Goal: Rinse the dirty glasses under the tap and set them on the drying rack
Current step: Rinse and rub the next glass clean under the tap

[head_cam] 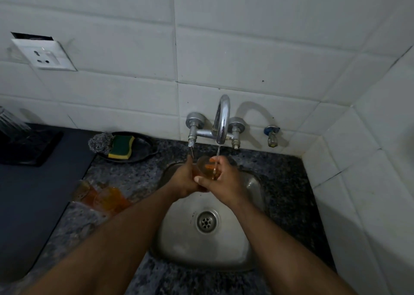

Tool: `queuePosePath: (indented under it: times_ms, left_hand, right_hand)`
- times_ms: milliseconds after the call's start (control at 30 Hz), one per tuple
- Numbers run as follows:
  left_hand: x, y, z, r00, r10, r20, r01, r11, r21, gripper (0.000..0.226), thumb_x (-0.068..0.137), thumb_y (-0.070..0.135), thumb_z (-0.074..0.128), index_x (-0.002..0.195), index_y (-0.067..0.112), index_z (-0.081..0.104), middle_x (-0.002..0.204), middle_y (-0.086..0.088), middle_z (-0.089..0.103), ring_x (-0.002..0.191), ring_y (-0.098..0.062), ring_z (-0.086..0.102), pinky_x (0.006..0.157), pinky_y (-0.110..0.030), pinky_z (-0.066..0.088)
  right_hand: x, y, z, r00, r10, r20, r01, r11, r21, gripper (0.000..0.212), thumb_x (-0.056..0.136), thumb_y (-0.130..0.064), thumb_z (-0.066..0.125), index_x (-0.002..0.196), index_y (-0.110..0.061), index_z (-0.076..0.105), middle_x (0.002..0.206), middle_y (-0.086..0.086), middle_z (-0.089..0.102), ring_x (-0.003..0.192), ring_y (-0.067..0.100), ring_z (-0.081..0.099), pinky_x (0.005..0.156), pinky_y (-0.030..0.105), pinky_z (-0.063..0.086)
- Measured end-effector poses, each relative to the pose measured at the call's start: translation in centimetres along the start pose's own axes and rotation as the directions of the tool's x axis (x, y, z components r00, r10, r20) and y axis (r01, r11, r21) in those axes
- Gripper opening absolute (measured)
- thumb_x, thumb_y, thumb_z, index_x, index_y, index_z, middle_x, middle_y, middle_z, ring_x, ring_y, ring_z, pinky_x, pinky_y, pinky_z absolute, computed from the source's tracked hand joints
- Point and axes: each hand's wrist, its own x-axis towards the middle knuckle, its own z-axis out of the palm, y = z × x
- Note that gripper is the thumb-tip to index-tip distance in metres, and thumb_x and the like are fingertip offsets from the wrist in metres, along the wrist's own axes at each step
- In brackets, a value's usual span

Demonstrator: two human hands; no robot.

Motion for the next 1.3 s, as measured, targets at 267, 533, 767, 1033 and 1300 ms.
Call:
queuePosePath:
  times_ms: [267,533,767,1033,1300]
  left_hand:
    - [-0.9,1.4,-0.7,0.996,0.050,-0.070,-0.024,0.940,0.342,0.044,0.067,-0.004,0.083,0.104,0.012,0.066,0.080,0.009,0.064,0.071,-0.005,0.064,0.051,-0.009,0.046]
    - [-0.6,2.7,0.7,0.942,0.327,-0.069,-0.253,0.832,0.494,0.034,0.068,0.013,0.083,0.086,0.024,0.056,0.073,0.007,0.062,0.066,-0.006,0.059,0.058,-0.025,0.045]
    - [-0.8,2.2,0.1,0.961,-0.095,0.261,-0.032,0.897,0.442,0.052,0.069,-0.002,0.087,0.113,0.020,0.069,0.103,0.004,0.070,0.099,-0.013,0.067,0.077,-0.021,0.052]
    - [-1.7,2.9,-0.9,0.948,-0.095,0.303,-0.061,0.882,0.467,0.052,0.064,-0.005,0.087,0.104,0.023,0.069,0.095,0.007,0.070,0.089,-0.009,0.067,0.075,-0.025,0.054]
    - [-1.2,2.1,1.4,0.961,0.263,-0.085,-0.216,0.908,0.360,0.048,0.062,0.005,0.088,0.100,0.024,0.066,0.087,0.009,0.067,0.081,-0.012,0.065,0.067,-0.027,0.049]
  right_hand:
    - [-0.5,2.7,-0.9,0.886,-0.434,0.163,0.461,0.786,-0.412,0.020,0.091,-0.029,0.078,0.107,-0.019,0.072,0.111,-0.005,0.064,0.089,0.010,0.062,0.073,0.030,0.055]
    - [-0.3,2.1,-1.1,0.980,-0.131,0.151,0.146,0.985,-0.094,0.010,0.098,-0.013,0.071,0.101,-0.010,0.081,0.082,0.000,0.079,0.073,0.012,0.075,0.072,0.027,0.061]
    - [0.6,3.6,-3.3,0.829,-0.315,0.462,0.500,0.787,-0.362,0.020,0.097,-0.030,0.070,0.089,-0.013,0.077,0.082,-0.003,0.073,0.072,0.008,0.066,0.069,0.032,0.053]
    - [1.4,3.2,-4.0,0.686,-0.329,0.649,0.675,0.621,-0.399,0.017,0.100,-0.028,0.067,0.100,-0.013,0.076,0.095,0.006,0.076,0.083,0.019,0.070,0.077,0.037,0.057]
    - [2.4,2.8,-2.8,0.823,-0.309,0.476,0.479,0.829,-0.289,0.014,0.100,-0.024,0.068,0.098,-0.015,0.079,0.087,-0.007,0.075,0.077,0.002,0.067,0.076,0.024,0.054]
